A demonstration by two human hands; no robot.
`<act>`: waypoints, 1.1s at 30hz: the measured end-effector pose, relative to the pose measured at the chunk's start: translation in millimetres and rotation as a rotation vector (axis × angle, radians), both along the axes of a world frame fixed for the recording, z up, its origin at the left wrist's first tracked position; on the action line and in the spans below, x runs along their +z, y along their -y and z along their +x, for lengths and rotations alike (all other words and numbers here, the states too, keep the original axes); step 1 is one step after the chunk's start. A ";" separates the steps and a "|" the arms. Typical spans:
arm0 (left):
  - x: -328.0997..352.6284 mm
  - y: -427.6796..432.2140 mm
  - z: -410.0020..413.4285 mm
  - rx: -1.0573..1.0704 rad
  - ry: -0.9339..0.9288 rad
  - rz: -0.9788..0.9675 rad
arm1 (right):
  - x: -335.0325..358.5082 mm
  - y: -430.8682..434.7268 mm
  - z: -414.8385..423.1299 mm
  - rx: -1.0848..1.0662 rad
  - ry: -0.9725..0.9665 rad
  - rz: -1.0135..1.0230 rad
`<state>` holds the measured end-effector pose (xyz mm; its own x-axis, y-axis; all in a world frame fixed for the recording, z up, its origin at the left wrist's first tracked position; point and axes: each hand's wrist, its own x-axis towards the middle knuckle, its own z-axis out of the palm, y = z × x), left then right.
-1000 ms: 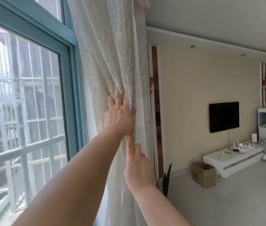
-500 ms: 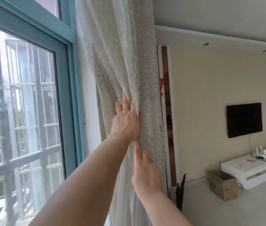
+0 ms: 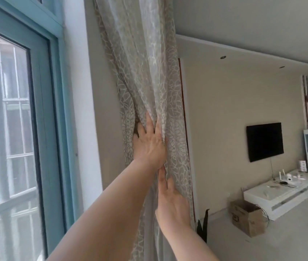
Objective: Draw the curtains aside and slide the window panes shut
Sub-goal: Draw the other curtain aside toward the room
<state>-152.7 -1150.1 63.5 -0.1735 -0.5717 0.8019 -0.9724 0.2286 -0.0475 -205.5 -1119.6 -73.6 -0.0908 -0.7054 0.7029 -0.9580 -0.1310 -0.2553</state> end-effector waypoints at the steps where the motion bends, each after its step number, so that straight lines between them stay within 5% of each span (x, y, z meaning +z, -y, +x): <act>1: 0.7 4.9 0.4 0.035 0.019 -0.014 | 0.8 4.2 0.8 -0.003 0.001 0.004; 8: -2.6 35.3 3.3 0.162 0.139 -0.160 | 4.5 29.6 4.4 0.028 0.018 0.032; 33: -6.7 57.2 -14.5 0.145 0.183 -0.084 | 3.9 39.0 -8.1 0.102 0.054 0.070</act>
<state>-167.2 -1207.3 56.8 -0.2412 -0.5338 0.8105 -0.9682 0.0751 -0.2387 -213.7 -1158.6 -69.7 -0.0525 -0.7600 0.6478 -0.9250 -0.2075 -0.3184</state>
